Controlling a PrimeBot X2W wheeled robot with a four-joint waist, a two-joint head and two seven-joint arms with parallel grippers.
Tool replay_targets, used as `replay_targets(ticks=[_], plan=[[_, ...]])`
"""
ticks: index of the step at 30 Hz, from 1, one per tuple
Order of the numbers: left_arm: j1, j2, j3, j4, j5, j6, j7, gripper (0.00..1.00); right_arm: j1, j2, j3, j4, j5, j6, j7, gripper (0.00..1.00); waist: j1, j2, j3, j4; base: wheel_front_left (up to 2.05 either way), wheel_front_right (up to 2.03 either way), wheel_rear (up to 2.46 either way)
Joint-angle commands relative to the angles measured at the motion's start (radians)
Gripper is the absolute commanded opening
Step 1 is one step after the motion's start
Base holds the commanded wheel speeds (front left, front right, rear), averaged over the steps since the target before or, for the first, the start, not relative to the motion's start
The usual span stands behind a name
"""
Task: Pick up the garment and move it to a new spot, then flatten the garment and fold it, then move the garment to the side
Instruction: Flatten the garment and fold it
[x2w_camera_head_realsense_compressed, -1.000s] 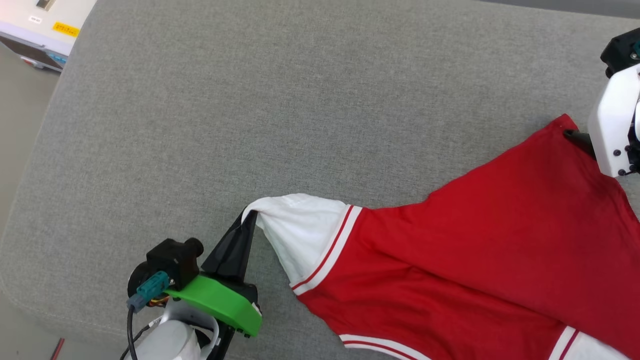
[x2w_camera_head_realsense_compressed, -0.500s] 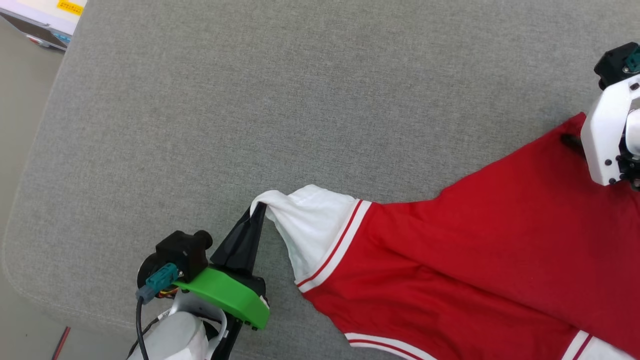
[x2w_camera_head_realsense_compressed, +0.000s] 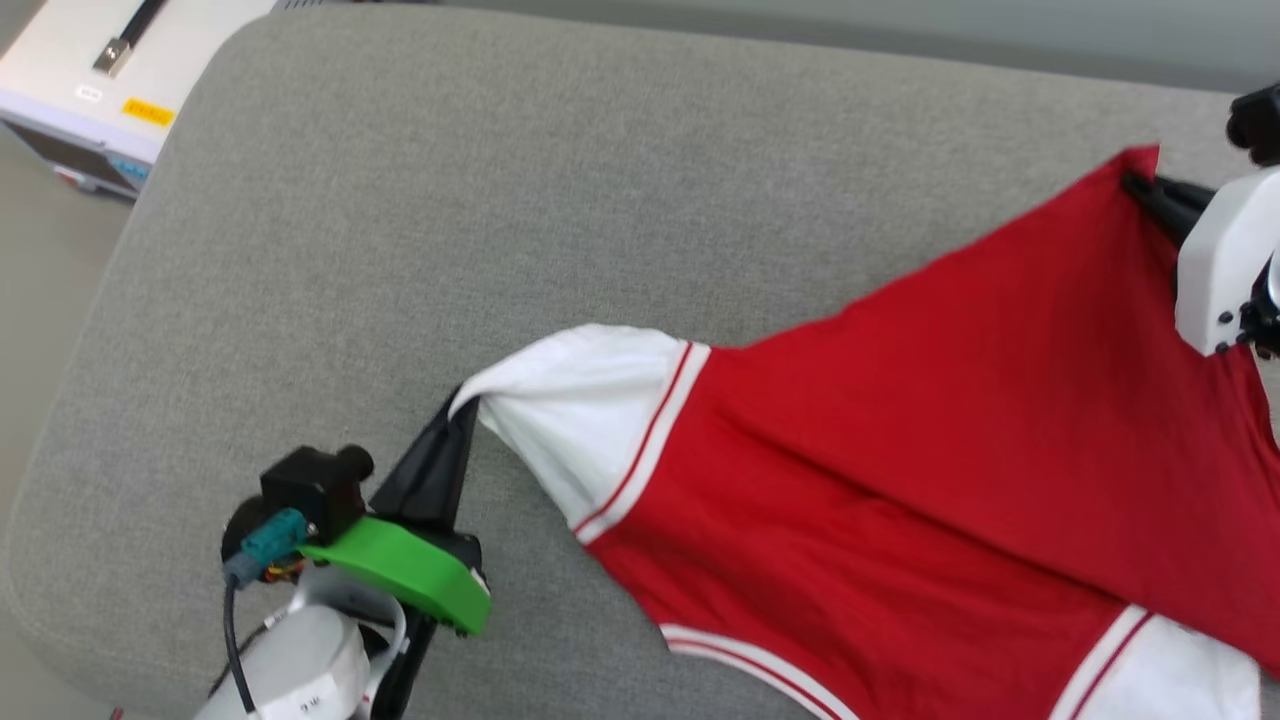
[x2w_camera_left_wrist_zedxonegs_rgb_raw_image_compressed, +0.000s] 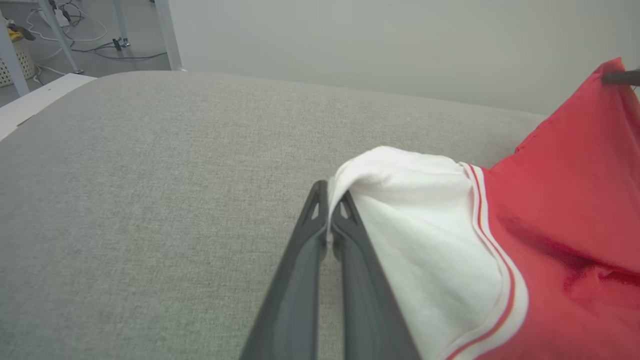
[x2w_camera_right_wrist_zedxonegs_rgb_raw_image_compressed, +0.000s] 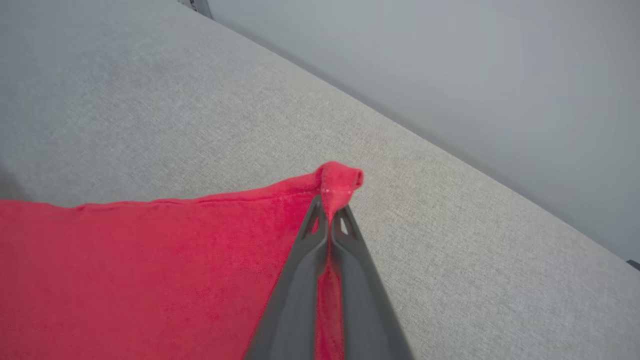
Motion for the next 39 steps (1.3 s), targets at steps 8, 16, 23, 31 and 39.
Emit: replay_targets(ticks=[8, 16, 23, 31, 39], plan=[[-0.172, 0.063, 0.053, -0.069, 0.048, 0.007, 0.016, 0.00, 0.030, -0.029, -0.074, -0.072, 0.011, -0.001, -0.194, 0.00, -0.0001, 0.0000, -0.120, -0.084, 0.00, 0.00, 0.00], [-0.389, 0.127, 0.081, -0.124, 0.086, -0.018, 0.101, 0.00, 0.033, -0.038, -0.200, -0.166, -0.026, -0.001, -0.222, 0.00, -0.0001, 0.0000, -0.137, -0.121, 0.00, 0.00, 0.00], [-0.641, 0.120, 0.073, -0.084, 0.117, -0.060, 0.173, 0.00, -0.013, -0.017, -0.316, -0.245, -0.100, -0.001, -0.154, 0.00, -0.0001, 0.0000, -0.067, -0.145, 0.00, 0.00, 0.00], [-0.994, 0.075, 0.046, 0.061, 0.152, -0.128, 0.244, 0.00, -0.213, 0.060, -0.417, -0.231, -0.193, -0.001, -0.056, 0.00, -0.0001, 0.0000, 0.081, -0.171, 0.00, 0.00, 0.00], [-1.391, 0.030, 0.020, 0.229, 0.204, -0.164, 0.282, 0.00, -0.534, 0.138, -0.430, -0.089, -0.283, -0.001, -0.016, 0.00, -0.0001, 0.0000, 0.216, -0.201, 0.00, 0.00, 0.00]])
